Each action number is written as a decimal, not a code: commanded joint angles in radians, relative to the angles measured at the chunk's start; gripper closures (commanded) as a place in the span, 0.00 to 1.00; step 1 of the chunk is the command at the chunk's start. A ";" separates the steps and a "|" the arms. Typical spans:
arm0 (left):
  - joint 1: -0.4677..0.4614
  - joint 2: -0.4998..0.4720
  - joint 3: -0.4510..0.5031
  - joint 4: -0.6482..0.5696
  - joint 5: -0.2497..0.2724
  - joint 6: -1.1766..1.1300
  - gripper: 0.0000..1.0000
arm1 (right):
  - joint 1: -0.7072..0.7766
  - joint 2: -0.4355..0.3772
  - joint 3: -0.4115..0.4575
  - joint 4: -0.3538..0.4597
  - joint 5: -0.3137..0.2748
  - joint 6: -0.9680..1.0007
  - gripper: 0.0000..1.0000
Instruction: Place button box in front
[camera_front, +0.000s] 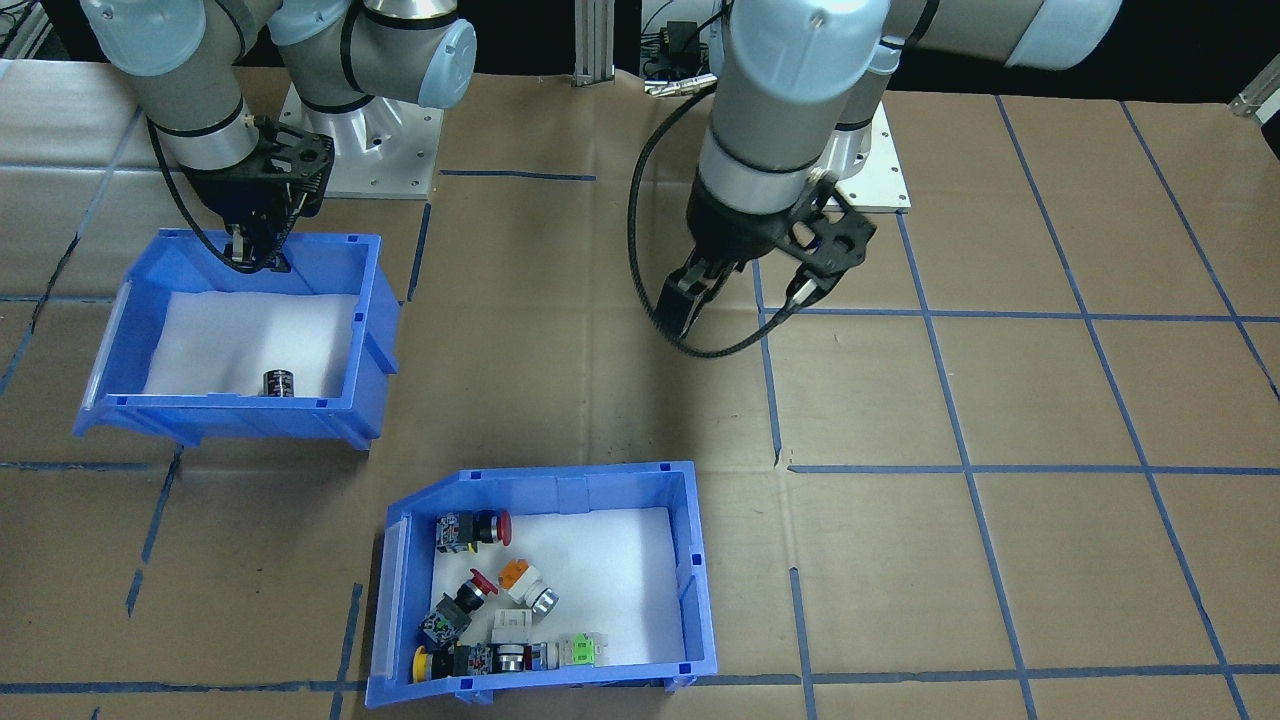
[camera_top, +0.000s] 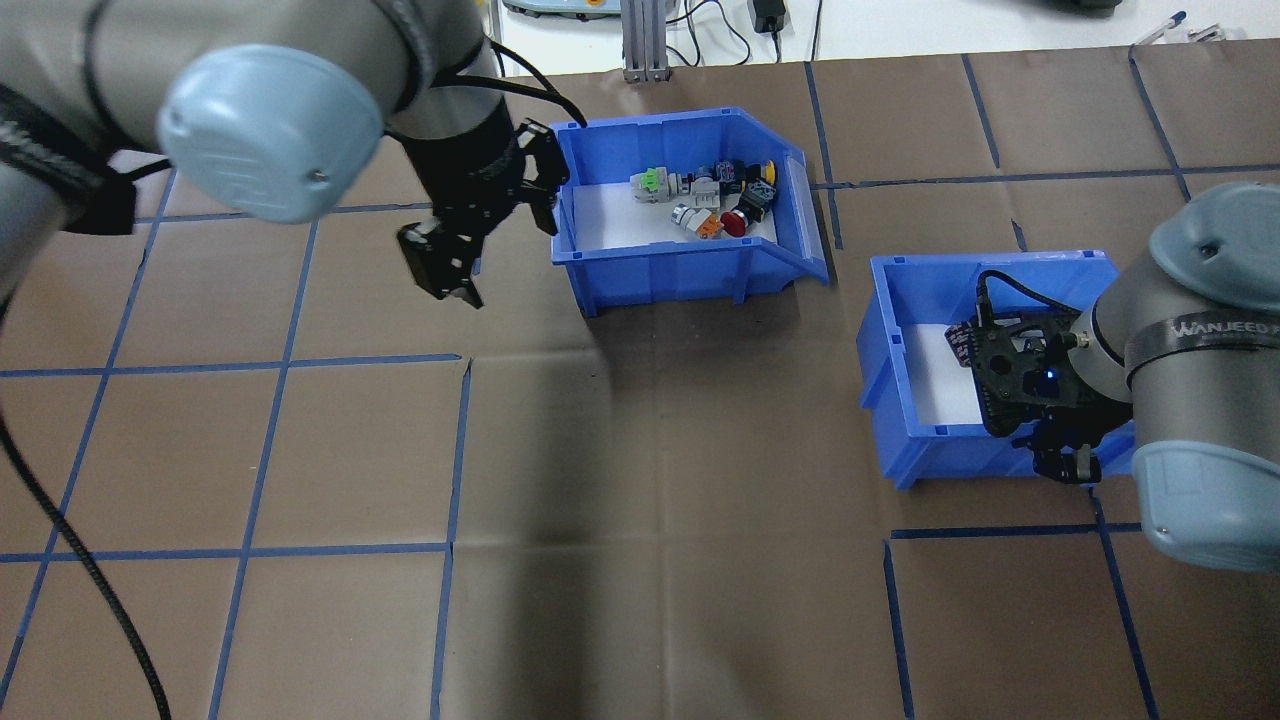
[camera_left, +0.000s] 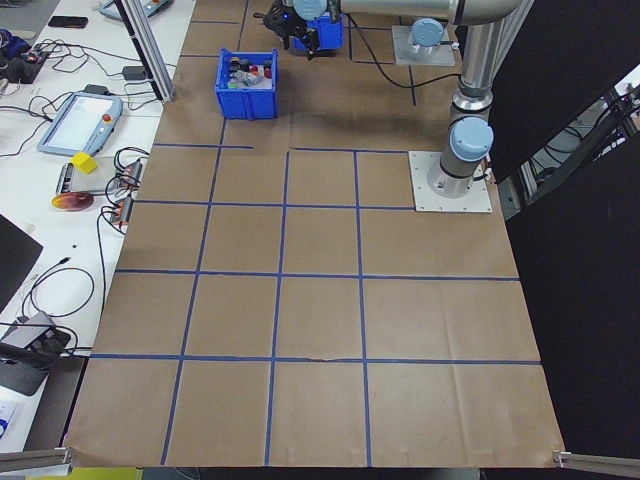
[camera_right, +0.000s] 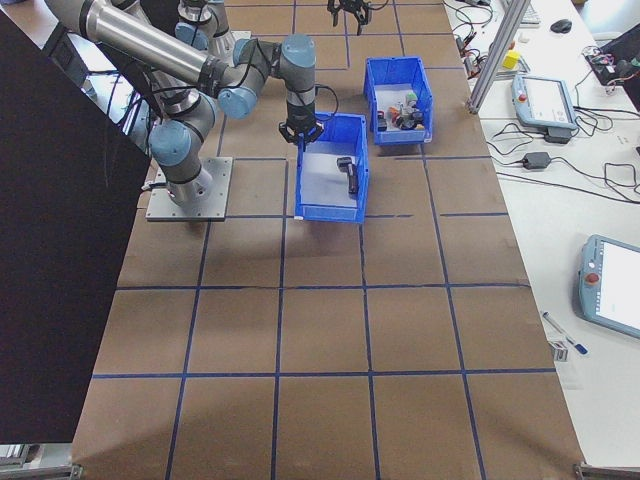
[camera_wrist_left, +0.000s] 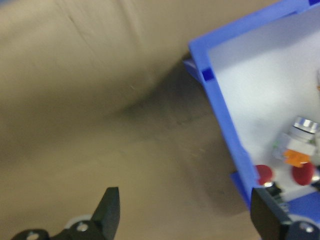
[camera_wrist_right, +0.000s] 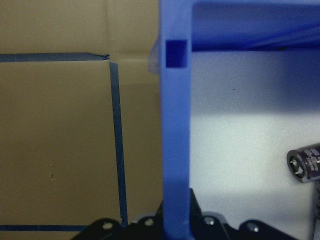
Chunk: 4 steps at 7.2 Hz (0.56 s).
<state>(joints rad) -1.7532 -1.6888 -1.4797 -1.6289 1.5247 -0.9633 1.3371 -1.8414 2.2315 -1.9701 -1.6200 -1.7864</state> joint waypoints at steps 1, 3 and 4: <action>0.102 0.139 -0.023 -0.095 0.044 0.611 0.01 | 0.092 -0.006 0.010 0.004 0.008 0.104 0.93; 0.159 0.204 -0.083 -0.085 0.069 0.991 0.01 | 0.285 0.002 0.008 -0.006 0.008 0.272 0.93; 0.176 0.222 -0.144 -0.039 0.062 1.088 0.01 | 0.394 0.017 0.007 -0.018 0.006 0.389 0.93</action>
<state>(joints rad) -1.6040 -1.4938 -1.5640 -1.7034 1.5888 -0.0280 1.6053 -1.8376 2.2396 -1.9761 -1.6131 -1.5227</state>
